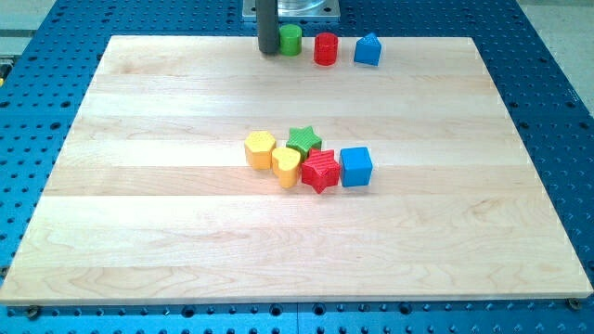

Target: Push the red circle near the triangle

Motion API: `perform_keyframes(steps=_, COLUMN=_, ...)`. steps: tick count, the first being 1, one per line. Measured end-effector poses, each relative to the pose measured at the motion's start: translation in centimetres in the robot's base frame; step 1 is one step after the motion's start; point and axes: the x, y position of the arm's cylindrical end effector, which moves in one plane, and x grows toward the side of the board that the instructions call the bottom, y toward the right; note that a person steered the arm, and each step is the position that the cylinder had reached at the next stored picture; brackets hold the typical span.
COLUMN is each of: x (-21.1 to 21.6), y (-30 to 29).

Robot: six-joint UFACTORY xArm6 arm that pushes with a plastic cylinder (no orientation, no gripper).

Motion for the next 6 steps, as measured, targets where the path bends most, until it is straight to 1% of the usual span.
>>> perform_keyframes(steps=1, x=5.8, y=0.2)
perform_keyframes(steps=2, x=4.0, y=5.3)
perform_keyframes(steps=3, x=0.5, y=6.4)
perform_keyframes(steps=4, x=0.5, y=6.8)
perform_keyframes(steps=5, x=0.7, y=9.3)
perform_keyframes(steps=6, x=10.2, y=10.2)
